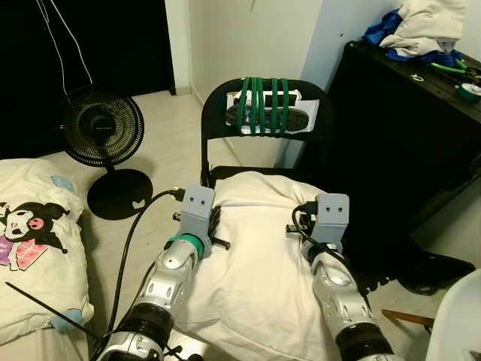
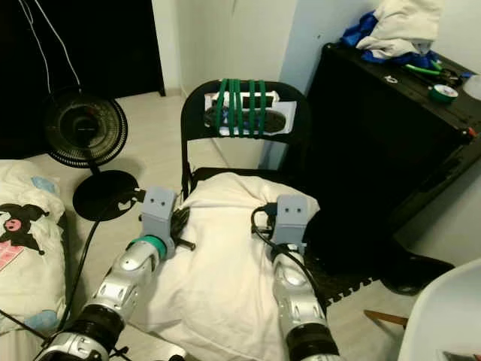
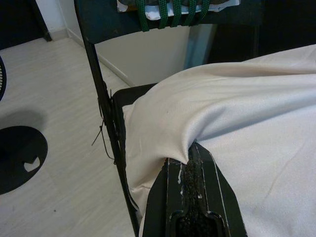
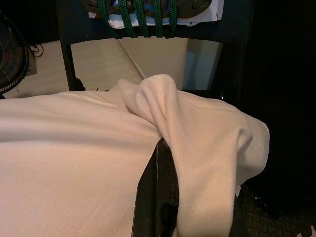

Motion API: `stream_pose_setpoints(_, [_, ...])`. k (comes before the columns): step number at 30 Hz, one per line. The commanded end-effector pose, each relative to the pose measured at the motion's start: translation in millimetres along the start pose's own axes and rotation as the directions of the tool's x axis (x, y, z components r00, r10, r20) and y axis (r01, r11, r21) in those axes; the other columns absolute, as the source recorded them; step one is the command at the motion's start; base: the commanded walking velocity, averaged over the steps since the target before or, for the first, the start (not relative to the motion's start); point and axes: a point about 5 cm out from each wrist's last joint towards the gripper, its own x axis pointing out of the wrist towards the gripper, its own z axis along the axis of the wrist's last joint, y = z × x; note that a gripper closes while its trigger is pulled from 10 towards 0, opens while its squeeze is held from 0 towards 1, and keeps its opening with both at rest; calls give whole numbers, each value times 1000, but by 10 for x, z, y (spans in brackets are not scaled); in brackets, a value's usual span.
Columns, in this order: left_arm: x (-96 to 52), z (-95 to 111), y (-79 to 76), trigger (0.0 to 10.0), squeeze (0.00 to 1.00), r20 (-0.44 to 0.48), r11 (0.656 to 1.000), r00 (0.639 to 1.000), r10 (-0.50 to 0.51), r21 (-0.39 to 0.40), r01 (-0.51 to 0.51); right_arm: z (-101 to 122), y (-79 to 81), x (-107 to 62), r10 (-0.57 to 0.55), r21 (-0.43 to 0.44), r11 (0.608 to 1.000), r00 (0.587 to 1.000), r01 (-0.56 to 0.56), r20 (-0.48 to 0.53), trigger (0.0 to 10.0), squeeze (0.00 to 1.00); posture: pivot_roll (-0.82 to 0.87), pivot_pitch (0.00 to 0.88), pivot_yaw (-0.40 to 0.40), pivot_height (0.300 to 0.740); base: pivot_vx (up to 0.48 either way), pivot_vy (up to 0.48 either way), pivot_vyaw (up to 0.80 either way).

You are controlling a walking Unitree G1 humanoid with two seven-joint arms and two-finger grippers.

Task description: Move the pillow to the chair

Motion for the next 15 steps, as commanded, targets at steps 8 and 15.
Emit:
stream_pose_setpoints(8, [-21,8,32,10000,0,21,999,999,33,3,-33,58,-70,17,-20,-7,1000,999,20,41,10000,0,-74,0,-8,740,0,0,0])
stream_pose_setpoints(15, [-16,4,14,10000,0,19,1000,1000,24,6,-24,71,-68,20,-21,-8,1000,999,22,46,10000,0,-80,0,-9,740,0,0,0])
